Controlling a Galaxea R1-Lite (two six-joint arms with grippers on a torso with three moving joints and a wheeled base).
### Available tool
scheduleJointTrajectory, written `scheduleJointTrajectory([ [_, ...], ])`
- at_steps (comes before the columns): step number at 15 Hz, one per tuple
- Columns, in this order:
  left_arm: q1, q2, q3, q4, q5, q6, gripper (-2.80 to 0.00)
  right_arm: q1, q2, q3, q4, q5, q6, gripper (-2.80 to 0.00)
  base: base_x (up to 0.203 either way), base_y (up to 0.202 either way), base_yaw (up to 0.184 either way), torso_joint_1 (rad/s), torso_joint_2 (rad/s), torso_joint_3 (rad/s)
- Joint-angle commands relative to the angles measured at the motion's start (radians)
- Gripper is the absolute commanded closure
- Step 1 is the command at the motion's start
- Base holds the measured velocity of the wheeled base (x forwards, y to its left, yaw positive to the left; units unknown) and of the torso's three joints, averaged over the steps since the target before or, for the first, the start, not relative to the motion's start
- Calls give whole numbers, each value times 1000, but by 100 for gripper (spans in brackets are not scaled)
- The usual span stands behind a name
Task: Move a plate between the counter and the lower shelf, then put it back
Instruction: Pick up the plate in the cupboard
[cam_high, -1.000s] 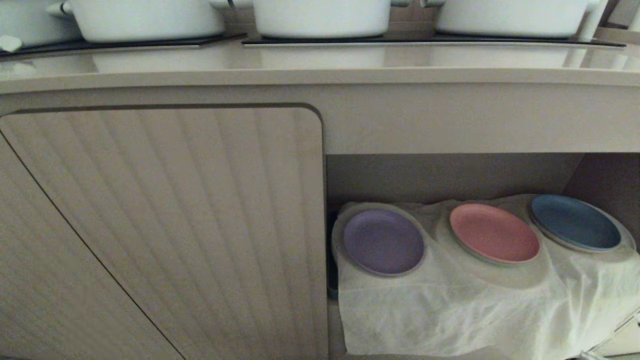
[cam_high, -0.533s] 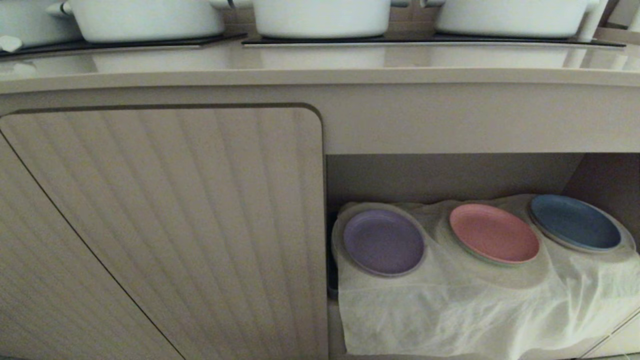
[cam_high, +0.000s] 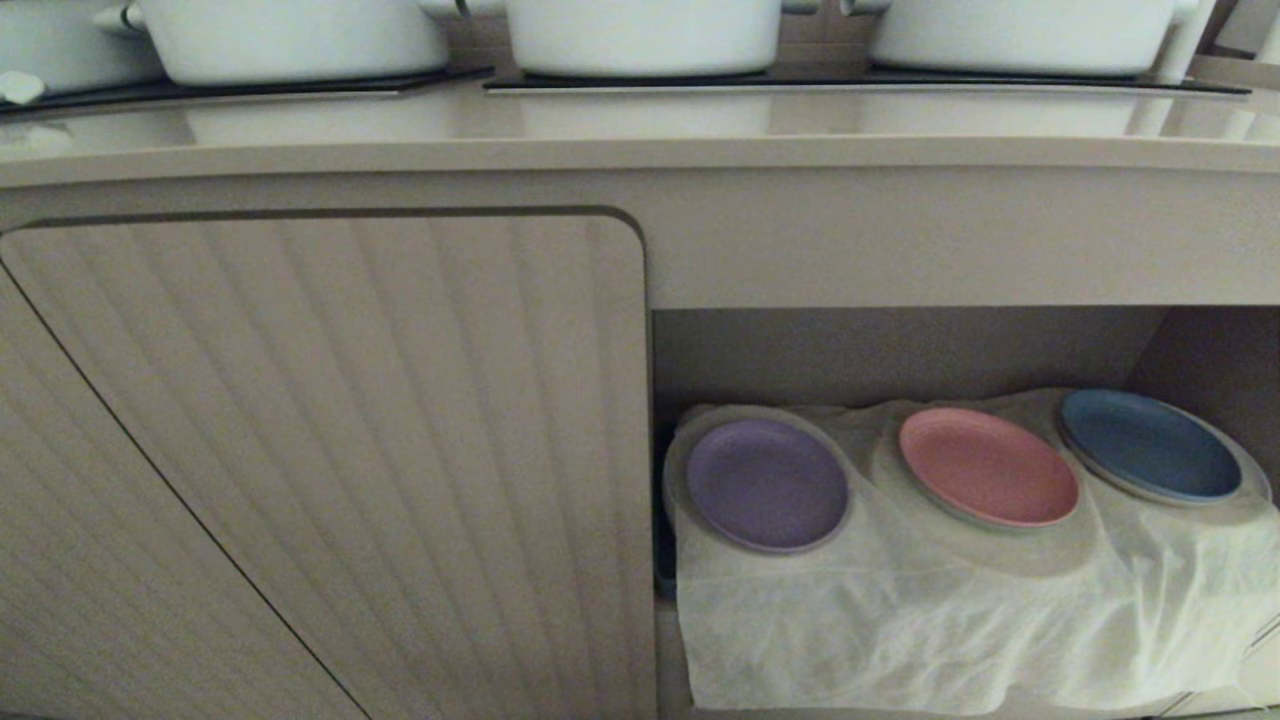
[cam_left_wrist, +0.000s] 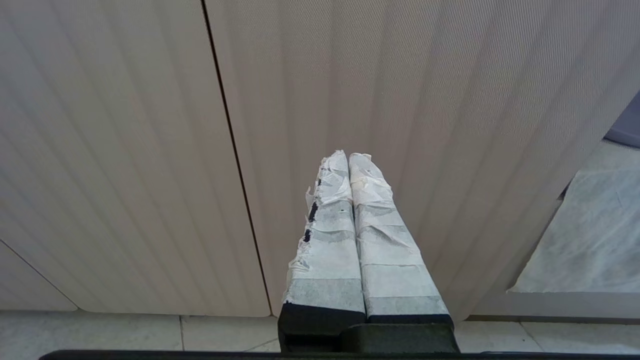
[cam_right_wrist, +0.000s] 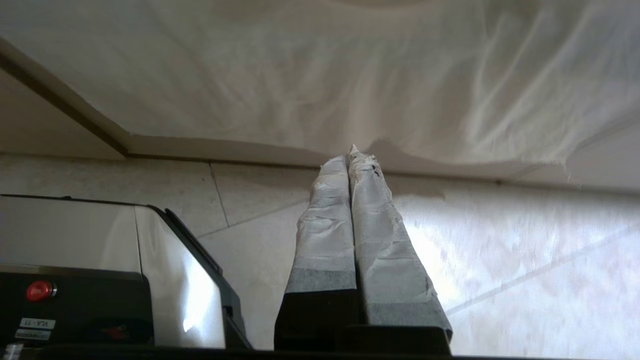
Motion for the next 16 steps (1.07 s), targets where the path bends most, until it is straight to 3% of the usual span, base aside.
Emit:
scheduleJointTrajectory([
  [1,0,1,0,-1,0,-1,0,0,-104,0,22,27,-22,0,0,0,0,0,0,0],
  [8,0,1,0,-1,0,-1,0,25,-354,-2,128,101,-54,0,0,0,0,0,0,0],
  [13,0,1,0,-1,0,-1,0,25,-355,-2,129,100,-52,0,0,0,0,0,0,0],
  [16,0,1,0,-1,0,-1,0,-21,-358,-2,130,99,-52,0,0,0,0,0,0,0],
])
